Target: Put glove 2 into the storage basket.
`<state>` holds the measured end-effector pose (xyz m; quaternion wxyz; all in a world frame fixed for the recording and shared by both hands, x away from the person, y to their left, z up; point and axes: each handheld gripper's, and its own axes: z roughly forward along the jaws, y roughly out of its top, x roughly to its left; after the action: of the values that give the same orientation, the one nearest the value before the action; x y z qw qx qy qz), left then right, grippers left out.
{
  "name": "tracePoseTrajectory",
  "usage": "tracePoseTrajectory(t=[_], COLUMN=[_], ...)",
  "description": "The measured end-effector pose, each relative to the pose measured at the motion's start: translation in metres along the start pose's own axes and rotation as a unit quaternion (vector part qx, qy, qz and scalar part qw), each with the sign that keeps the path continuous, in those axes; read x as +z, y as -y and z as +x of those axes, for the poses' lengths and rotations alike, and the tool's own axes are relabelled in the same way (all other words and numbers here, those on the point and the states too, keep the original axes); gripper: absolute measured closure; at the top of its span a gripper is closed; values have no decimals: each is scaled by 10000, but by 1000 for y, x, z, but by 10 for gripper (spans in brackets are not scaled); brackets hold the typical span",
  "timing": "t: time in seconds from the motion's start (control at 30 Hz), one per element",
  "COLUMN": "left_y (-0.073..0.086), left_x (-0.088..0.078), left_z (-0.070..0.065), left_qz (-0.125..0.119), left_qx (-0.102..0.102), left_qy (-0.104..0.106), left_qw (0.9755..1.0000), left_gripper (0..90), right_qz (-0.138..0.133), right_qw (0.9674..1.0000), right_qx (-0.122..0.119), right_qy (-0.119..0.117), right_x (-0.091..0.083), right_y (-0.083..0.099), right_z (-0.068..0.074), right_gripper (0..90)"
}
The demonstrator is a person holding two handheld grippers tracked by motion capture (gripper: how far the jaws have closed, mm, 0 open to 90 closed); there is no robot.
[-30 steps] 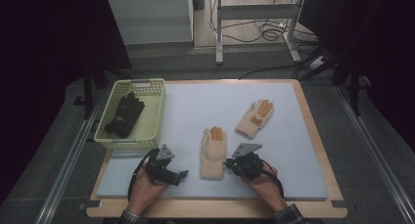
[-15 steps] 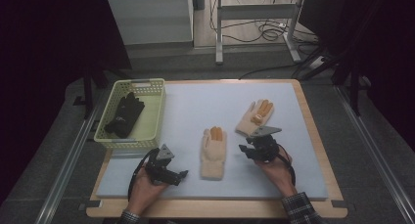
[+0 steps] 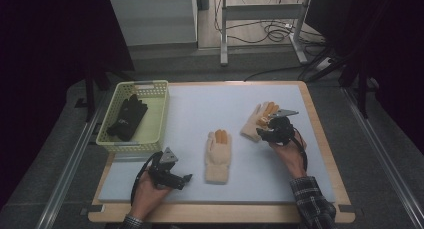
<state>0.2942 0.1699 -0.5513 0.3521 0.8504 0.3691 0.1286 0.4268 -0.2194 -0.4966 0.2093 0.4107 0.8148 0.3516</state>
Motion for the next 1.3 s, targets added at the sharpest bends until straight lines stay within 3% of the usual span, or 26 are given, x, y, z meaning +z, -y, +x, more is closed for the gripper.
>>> tracePoseTrajectory(t=[0.3, 0.57, 0.7, 0.9, 1.3], left_y=[0, 0, 0, 0, 0], left_x=[0, 0, 0, 0, 0], left_z=[0, 0, 0, 0, 0], left_qz=[-1, -3, -2, -2, -2], left_qx=[-1, -2, -1, -1, 0], left_qy=[1, 2, 1, 1, 0], left_qw=[10000, 10000, 10000, 10000, 10000], left_gripper=[10, 10, 10, 10, 10], right_qz=[73, 139, 107, 182, -158], right_qw=[9998, 9994, 9994, 9994, 9999], right_qx=[-46, 83, 74, 137, 65], right_qy=[202, 301, 318, 261, -20], right_x=[24, 46, 50, 48, 18], right_y=[-11, -8, -7, -9, -16], right_z=[-15, -27, -27, -26, -23], right_gripper=[364, 359, 488, 597, 601])
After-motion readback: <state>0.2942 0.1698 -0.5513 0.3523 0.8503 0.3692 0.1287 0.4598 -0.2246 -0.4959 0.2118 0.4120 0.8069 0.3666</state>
